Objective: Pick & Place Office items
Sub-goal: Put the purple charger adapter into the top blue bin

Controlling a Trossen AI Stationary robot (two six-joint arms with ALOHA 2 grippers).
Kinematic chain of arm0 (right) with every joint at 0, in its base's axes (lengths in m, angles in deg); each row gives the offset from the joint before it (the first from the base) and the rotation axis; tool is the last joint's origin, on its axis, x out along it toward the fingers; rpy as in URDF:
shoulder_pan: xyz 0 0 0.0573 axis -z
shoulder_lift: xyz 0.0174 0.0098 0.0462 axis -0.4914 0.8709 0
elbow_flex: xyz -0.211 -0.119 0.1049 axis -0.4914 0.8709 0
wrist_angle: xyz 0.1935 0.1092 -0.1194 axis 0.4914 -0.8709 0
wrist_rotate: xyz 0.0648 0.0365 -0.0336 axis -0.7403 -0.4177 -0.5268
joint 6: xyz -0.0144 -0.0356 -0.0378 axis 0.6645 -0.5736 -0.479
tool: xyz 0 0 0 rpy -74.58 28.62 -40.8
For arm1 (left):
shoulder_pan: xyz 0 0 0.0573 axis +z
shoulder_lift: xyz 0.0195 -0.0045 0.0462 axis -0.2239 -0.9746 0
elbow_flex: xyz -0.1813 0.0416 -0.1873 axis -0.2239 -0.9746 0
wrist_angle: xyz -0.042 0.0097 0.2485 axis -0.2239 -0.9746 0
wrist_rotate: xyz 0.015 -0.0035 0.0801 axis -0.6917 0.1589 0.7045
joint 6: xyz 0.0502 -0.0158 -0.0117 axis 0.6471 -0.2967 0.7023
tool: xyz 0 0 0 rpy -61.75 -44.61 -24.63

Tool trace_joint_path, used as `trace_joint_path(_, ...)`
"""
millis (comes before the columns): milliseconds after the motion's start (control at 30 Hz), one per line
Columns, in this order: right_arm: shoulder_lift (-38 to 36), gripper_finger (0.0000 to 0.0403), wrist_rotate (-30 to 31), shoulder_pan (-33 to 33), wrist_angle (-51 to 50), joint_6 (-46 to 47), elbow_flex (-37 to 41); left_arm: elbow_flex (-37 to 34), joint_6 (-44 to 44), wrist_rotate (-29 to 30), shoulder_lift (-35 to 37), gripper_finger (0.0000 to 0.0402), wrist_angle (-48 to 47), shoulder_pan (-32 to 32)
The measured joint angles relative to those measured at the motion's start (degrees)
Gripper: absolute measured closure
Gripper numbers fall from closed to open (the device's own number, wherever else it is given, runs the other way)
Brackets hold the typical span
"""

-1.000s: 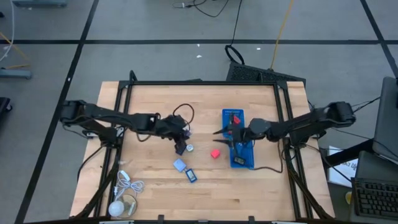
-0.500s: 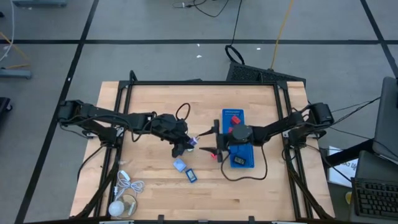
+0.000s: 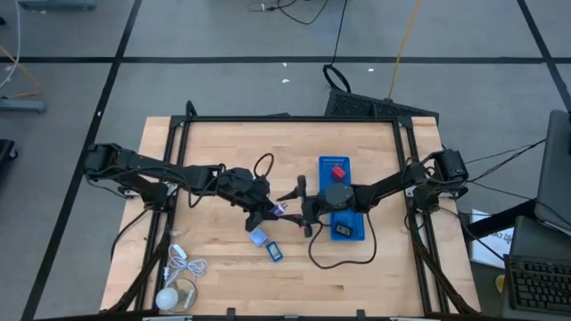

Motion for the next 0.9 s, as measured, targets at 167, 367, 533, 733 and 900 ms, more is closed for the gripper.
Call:
trace_joint_path(167,0.00,0.0182,-0.08,-0.05,0.94,-0.03,-0.34,0.00,-0.02,0.09,0.02,0.0269,0.27,0.00)
trace_joint_path(367,0.00,0.0183,-0.07,-0.56,2.21,-0.02,-0.30,0.00,0.16,0.56,0.00,0.0267,0.78,-0.11)
trace_joint_path(533,0.00,0.0181,0.14,-0.98,2.25,0.44,-0.30,0.00,0.16,1.40,0.00,0.0269,0.62,-0.11)
trace_joint_path(733,0.00,0.0171,0.22,-0.99,2.54,0.06,-0.30,0.00,0.34,1.61,-0.02,0.0269,0.63,-0.52)
trace_joint_path(900,0.00,0.0177,0.04,-0.99,2.58,-0.01,-0.30,0.00,0.46,2.46,-0.02,0.0269,0.63,-0.96)
